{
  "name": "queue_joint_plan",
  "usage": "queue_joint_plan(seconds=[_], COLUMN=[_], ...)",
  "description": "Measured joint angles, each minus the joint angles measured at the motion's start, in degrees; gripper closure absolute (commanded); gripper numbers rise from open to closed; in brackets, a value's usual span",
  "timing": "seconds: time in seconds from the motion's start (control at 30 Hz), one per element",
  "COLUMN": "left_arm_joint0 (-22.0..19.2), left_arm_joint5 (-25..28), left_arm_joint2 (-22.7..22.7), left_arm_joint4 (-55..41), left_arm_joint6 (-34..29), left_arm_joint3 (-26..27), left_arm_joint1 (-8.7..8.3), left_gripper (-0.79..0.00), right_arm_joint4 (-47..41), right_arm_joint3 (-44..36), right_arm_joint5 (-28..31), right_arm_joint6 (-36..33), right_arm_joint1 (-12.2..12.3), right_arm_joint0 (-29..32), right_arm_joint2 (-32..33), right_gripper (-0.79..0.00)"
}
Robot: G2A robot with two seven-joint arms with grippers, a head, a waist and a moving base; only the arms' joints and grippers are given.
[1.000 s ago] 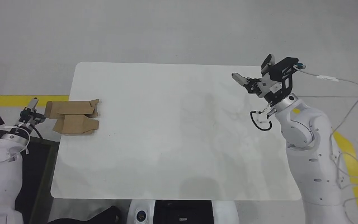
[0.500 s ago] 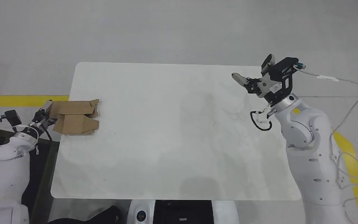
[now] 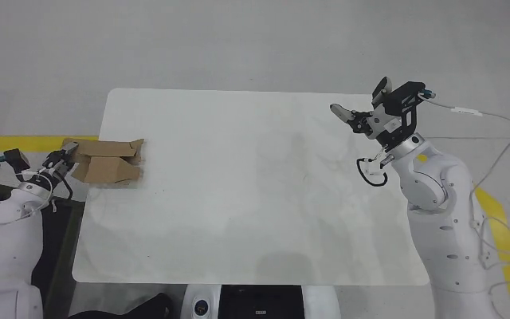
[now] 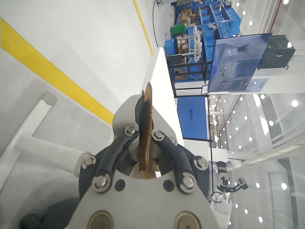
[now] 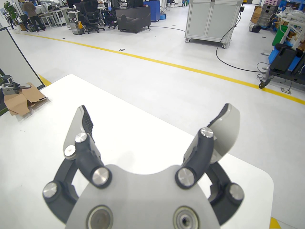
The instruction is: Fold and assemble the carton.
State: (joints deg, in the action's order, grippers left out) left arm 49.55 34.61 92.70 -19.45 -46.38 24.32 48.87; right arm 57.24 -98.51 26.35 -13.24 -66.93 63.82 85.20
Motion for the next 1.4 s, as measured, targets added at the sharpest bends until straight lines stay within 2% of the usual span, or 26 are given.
queue_joint_plan(seconds=[0.17,0.3,0.57,1.0,1.4], left_arm_joint0=[-0.5,-1.2,-3.8,-9.7,-14.2], left_arm_joint5=[1.0,2.4,2.2,0.9,1.5], left_arm_joint2=[1.3,2.1,1.2,-9.4,-21.0], left_arm_joint4=[-2.8,-3.7,-5.5,-1.3,0.3], left_arm_joint6=[-1.7,-2.7,-4.5,-9.3,-13.1], left_arm_joint3=[2.8,7.2,15.8,26.0,31.3], left_arm_joint1=[-0.24,-0.58,-0.23,2.13,5.22], left_gripper=[0.000,0.000,0.000,0.000,0.000], right_arm_joint4=[0.0,0.0,0.0,0.0,0.0], right_arm_joint3=[0.0,0.0,0.0,0.0,0.0], right_arm_joint5=[0.0,0.0,0.0,0.0,0.0], right_arm_joint6=[0.0,0.0,0.0,0.0,0.0], right_arm_joint1=[0.0,0.0,0.0,0.0,0.0], right_arm_joint0=[0.0,0.0,0.0,0.0,0.0], right_arm_joint2=[0.0,0.0,0.0,0.0,0.0], right_gripper=[-0.785,-0.785,-0.785,-0.785,-0.785])
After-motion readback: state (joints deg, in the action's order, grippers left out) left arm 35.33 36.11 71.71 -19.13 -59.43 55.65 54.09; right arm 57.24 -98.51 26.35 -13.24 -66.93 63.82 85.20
